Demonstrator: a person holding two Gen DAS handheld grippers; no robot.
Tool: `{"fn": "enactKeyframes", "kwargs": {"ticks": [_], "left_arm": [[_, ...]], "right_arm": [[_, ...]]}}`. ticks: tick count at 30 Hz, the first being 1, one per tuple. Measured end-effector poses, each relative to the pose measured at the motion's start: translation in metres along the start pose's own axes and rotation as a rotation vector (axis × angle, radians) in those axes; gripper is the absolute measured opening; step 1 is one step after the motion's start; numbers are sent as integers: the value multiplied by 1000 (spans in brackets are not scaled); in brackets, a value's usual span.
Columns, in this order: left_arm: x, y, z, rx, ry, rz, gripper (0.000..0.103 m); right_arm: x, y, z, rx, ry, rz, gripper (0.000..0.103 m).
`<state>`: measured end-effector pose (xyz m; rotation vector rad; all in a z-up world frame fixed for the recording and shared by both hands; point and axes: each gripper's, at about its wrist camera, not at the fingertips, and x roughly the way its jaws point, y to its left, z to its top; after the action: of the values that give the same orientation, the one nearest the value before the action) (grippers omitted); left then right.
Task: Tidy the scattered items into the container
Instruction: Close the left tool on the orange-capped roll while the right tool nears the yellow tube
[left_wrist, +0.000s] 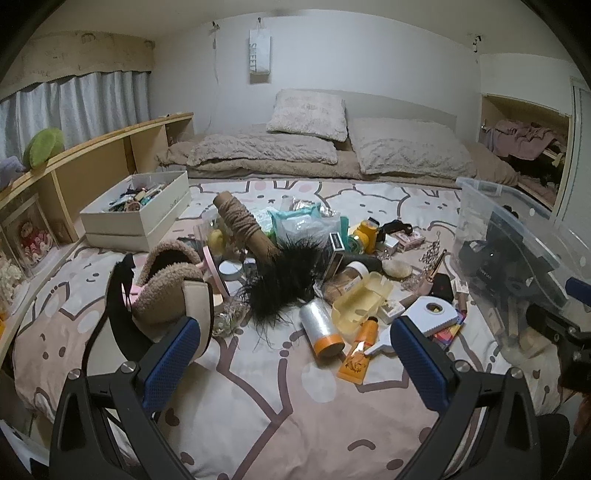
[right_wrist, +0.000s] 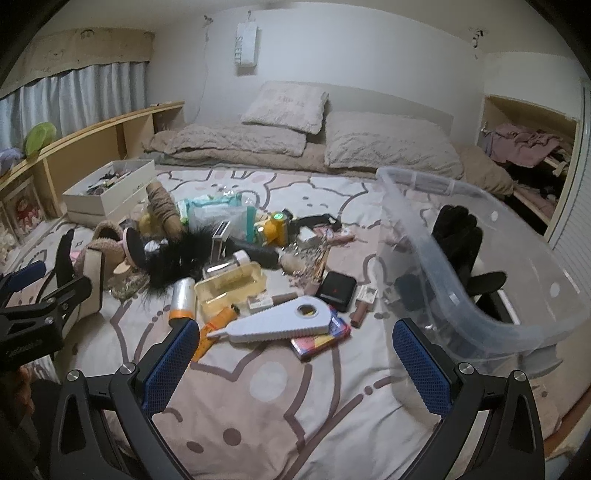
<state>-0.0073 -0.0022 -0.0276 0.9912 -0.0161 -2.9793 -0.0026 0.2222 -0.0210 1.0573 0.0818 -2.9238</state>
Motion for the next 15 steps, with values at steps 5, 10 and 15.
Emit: {"fn": "enactKeyframes", "kwargs": {"ticks": [5,10,15], "left_arm": [[14,2,-9,-16,32,-15,103],[29,5,-23,-36,73,-31,103],[42,8,-38,-46,111,-35,103]], "right_arm": [[13,8,-14,-25,39,19,103],[26,14,-27,-41,77,30,103],[40,17,-38,-43,120,43,103]]}}
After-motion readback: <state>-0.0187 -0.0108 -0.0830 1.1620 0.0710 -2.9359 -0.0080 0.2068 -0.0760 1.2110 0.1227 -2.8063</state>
